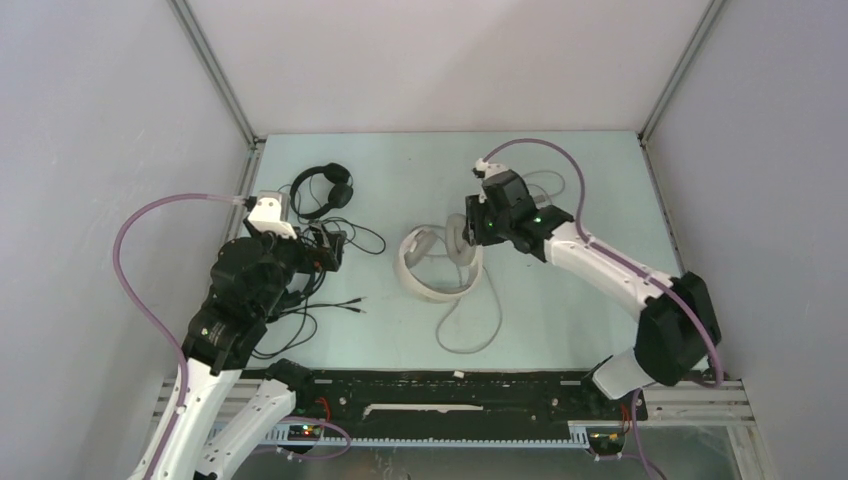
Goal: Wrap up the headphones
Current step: Pick up the headphones from the center of the board.
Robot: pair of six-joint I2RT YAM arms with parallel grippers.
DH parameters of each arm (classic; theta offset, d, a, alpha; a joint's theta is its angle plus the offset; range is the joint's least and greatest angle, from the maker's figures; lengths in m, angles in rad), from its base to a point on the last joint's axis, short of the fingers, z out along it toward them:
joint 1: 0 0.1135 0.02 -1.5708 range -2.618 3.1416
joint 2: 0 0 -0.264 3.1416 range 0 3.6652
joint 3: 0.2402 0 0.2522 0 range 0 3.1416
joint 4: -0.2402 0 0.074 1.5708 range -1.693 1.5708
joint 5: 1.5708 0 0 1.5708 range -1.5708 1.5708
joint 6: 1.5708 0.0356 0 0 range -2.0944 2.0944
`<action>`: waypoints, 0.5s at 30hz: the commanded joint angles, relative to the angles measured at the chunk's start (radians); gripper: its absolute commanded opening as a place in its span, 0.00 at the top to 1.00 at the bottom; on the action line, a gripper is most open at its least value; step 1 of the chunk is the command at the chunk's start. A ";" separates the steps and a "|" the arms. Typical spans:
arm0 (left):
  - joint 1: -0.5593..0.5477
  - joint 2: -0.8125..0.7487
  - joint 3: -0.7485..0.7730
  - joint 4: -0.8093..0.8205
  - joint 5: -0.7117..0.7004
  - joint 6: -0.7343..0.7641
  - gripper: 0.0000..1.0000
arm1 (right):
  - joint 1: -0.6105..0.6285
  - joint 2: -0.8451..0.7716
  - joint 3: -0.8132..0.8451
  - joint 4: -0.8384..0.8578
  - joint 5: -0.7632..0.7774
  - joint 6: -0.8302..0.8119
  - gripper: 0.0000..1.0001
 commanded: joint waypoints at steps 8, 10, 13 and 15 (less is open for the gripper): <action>-0.004 0.017 -0.035 0.058 0.075 0.028 0.00 | -0.104 -0.237 -0.026 0.124 -0.256 0.173 0.71; -0.004 0.012 -0.049 0.087 0.094 0.033 0.00 | -0.116 -0.254 -0.026 0.108 -0.253 0.162 0.71; -0.004 0.011 -0.048 0.121 0.145 -0.013 0.00 | -0.132 -0.272 -0.026 0.088 -0.252 0.159 0.71; -0.004 0.021 -0.033 0.128 0.172 -0.061 0.00 | -0.142 -0.284 -0.026 0.085 -0.271 0.175 0.72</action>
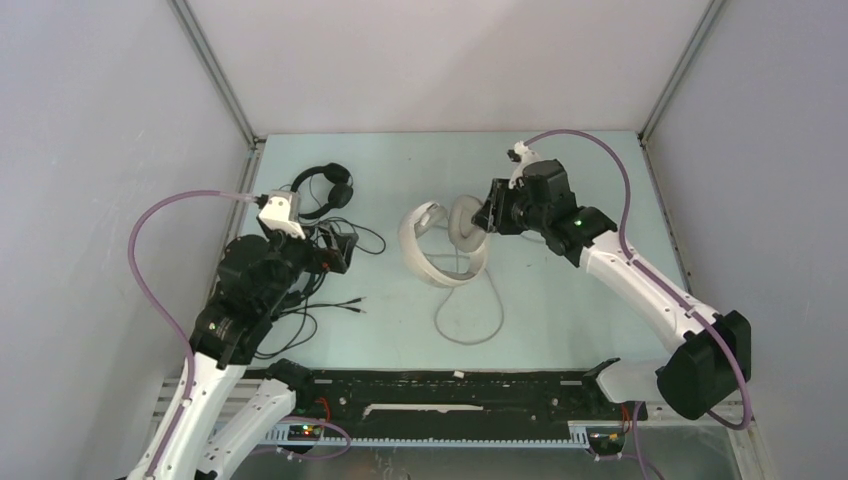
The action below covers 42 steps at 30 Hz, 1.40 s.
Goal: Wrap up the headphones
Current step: Pick up the headphones from the center of the board.
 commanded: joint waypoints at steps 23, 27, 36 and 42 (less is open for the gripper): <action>-0.064 0.174 0.010 0.395 0.087 -0.401 0.00 | -0.021 -0.068 -0.184 0.484 0.336 0.476 0.73; -0.175 0.226 0.032 0.422 -0.074 -0.356 0.00 | 0.015 -0.043 -0.184 0.524 0.448 0.538 0.74; -0.387 0.375 0.065 0.561 -0.464 -0.200 0.00 | 0.129 -0.021 -0.184 0.579 0.724 0.562 0.75; -0.438 0.504 0.102 0.560 -0.601 -0.219 0.00 | 0.156 -0.014 -0.184 0.587 0.805 0.564 0.76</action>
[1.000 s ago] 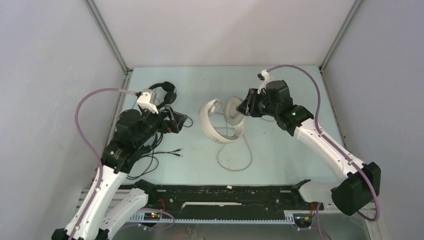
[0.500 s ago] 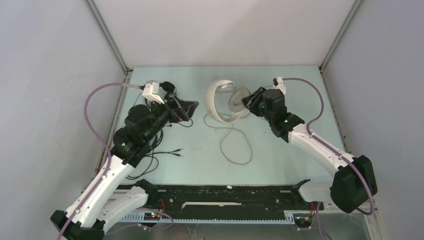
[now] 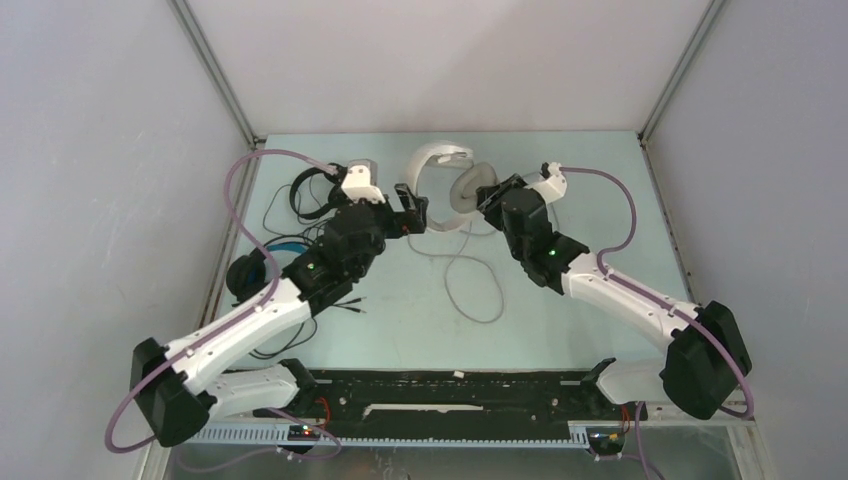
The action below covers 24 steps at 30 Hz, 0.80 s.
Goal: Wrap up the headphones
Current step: Pick up the headphones from the center of the board.
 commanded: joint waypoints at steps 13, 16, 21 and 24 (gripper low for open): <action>-0.033 0.201 0.116 0.130 -0.320 0.031 0.13 | 0.015 0.027 0.026 0.176 0.129 0.027 0.76; -0.033 0.243 0.142 0.118 -0.333 0.030 0.13 | 0.019 0.046 0.026 0.187 0.141 0.024 0.76; -0.034 0.281 0.159 0.122 -0.332 0.040 0.17 | 0.022 0.055 0.027 0.191 0.160 0.003 0.76; -0.034 0.296 0.167 0.111 -0.334 0.040 0.23 | 0.022 0.060 0.026 0.196 0.161 0.000 0.76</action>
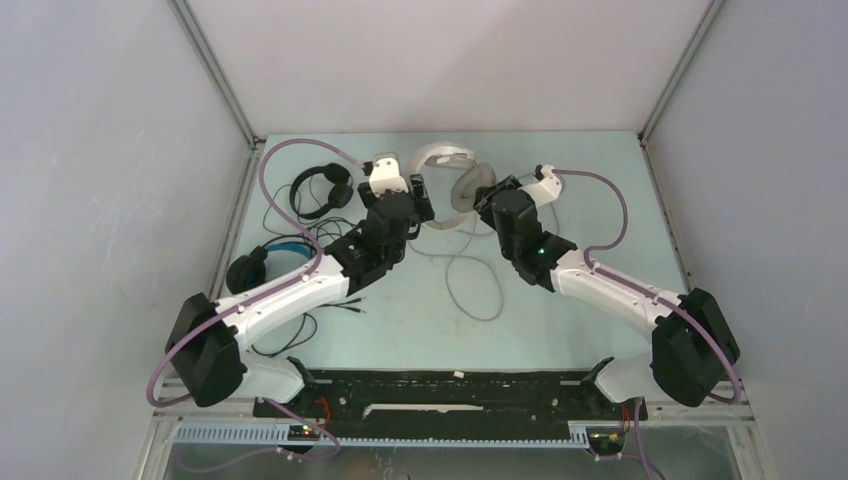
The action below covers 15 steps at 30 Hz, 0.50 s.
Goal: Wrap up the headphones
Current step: Pick up the headphones from the center of the board.
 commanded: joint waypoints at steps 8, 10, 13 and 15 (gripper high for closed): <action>0.001 0.011 0.063 0.026 -0.071 0.040 0.65 | 0.005 0.007 0.027 0.193 -0.022 -0.061 0.69; 0.008 0.011 0.073 0.018 -0.069 0.068 0.73 | 0.004 0.005 0.027 0.189 -0.074 -0.094 0.60; 0.041 0.020 0.126 -0.060 -0.001 0.077 0.96 | 0.003 -0.013 0.003 0.192 -0.155 -0.157 0.42; 0.060 0.020 0.156 -0.143 0.023 0.070 1.00 | -0.004 -0.040 -0.018 0.177 -0.204 -0.209 0.32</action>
